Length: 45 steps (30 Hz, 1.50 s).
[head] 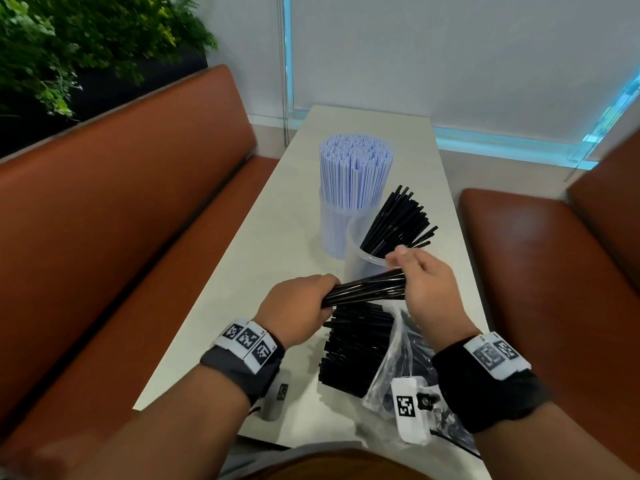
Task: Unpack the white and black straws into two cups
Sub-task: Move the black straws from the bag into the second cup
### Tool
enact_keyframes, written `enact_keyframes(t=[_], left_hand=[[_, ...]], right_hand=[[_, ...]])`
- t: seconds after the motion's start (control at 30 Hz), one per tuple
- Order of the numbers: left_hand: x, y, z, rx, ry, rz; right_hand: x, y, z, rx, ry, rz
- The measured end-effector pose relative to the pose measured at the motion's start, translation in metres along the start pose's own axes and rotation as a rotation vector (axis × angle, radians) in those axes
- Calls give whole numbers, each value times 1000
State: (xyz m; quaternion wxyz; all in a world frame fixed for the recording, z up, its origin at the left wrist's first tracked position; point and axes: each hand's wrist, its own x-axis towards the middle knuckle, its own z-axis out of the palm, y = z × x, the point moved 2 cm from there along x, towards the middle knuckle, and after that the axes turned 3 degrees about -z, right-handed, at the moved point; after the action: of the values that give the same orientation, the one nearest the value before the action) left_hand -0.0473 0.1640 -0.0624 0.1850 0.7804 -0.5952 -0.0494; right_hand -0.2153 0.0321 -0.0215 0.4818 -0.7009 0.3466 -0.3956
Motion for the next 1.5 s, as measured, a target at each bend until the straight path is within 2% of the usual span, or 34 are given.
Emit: enact_keyframes(t=[0.07, 0.1, 0.23, 0.37, 0.47, 0.57, 0.63, 0.7, 0.8, 0.87, 0.93, 1.03, 1.13, 1.23, 1.33, 1.37, 1.43, 1.5], left_hand=[[4, 7, -2, 20, 23, 4], [6, 10, -4, 29, 29, 11], [10, 25, -7, 110, 9, 35], [14, 39, -6, 138, 8, 10], [18, 52, -7, 90, 44, 36], [24, 54, -11, 34, 61, 2], [29, 44, -21, -168, 97, -90], [34, 39, -36, -638, 213, -161], [39, 48, -65, -1450, 421, -81], [45, 48, -83, -1839, 446, 10], [50, 50, -90, -2002, 430, 45], [52, 68, -77, -1956, 401, -23], [54, 79, -66, -1907, 350, -84], [57, 75, -69, -1929, 371, -87], [57, 78, -65, -1893, 334, -123], [58, 79, -63, -1883, 332, -136], [60, 76, -61, -1885, 348, -157], [60, 75, -58, -1879, 337, -179]], right_hand=[[3, 1, -9, 57, 147, -7], [4, 2, -12, 89, 169, 28], [1, 5, -6, 147, 58, 196], [-1, 2, -3, 145, 143, 85], [-5, 2, 5, 80, 37, 89], [-11, 2, 9, 202, -12, 152], [-9, 0, 6, 324, 42, 211], [-6, 1, 3, 421, 74, 335], [-6, 0, 4, 532, 49, 508], [-8, 0, 5, 613, 37, 601], [-10, -2, 7, 731, 29, 664], [-11, -9, 14, 885, -57, 685], [-13, -13, 17, 918, -89, 670], [-8, -9, 11, 898, -61, 653], [-10, -9, 15, 686, -179, 570], [-10, -7, 15, 536, -188, 464], [-10, -10, 8, 219, -154, 143], [-8, -12, 8, -9, -305, -83]])
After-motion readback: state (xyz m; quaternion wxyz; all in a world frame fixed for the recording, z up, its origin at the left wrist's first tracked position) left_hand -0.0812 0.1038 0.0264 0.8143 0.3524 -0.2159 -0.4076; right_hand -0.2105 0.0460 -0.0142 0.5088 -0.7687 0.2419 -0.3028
